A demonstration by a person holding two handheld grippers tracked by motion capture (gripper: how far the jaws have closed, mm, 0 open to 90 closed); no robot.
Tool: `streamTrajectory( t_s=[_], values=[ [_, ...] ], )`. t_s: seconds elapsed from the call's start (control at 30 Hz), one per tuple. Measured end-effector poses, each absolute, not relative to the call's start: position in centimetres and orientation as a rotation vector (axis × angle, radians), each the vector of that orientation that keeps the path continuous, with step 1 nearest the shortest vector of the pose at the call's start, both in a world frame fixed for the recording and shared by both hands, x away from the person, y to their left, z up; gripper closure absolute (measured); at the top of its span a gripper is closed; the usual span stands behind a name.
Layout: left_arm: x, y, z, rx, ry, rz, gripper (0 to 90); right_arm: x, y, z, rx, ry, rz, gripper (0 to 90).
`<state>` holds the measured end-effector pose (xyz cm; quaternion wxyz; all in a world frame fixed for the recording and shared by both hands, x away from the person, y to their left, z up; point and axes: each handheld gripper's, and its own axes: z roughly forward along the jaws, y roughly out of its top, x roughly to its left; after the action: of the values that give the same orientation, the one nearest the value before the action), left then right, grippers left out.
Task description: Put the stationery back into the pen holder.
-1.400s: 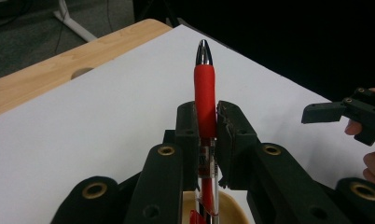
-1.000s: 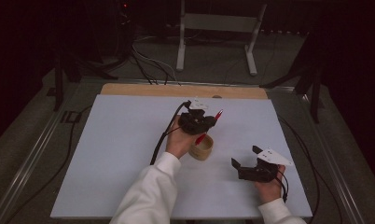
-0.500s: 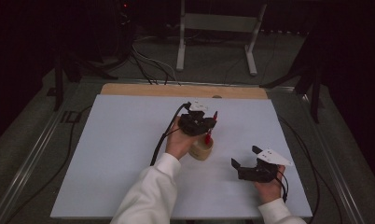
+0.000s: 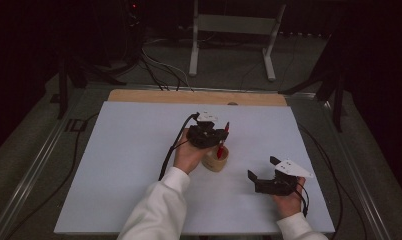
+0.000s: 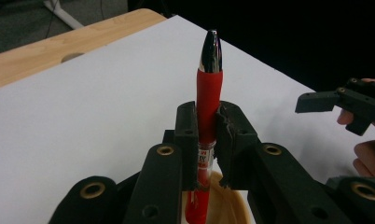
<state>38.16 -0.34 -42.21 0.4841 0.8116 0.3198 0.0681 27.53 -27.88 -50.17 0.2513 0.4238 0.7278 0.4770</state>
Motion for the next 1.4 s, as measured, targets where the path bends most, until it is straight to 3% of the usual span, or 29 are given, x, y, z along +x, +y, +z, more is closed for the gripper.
streamTrajectory(
  t_s=[0.67,0.7,0.77,1.1,1.2,1.3,1.4],
  values=[
    [37.6,0.6,-44.0,1.996,0.811,0.114,79.4,27.5,-27.8,-50.2,1.152,1.987,1.294,0.0],
    [37.7,0.7,-44.0,1.989,0.818,0.114,76.6,27.5,-27.8,-50.2,1.154,1.987,1.293,0.0],
    [37.8,0.9,-44.1,1.975,0.839,0.122,61.5,27.5,-27.7,-50.2,1.154,1.988,1.294,0.0],
    [38.0,2.7,-44.2,1.934,0.947,0.229,17.8,27.6,-27.7,-50.3,1.154,1.989,1.294,0.0],
    [38.0,3.5,-44.1,1.913,0.972,0.260,13.7,27.6,-27.7,-50.2,1.154,1.988,1.296,0.0],
    [38.0,4.5,-44.0,1.909,0.978,0.285,3.2,27.5,-27.8,-50.2,1.154,1.989,1.296,0.0],
    [37.8,5.6,-43.7,1.899,0.981,0.332,0.1,27.5,-27.8,-50.2,1.152,1.988,1.296,0.0]
  ],
)
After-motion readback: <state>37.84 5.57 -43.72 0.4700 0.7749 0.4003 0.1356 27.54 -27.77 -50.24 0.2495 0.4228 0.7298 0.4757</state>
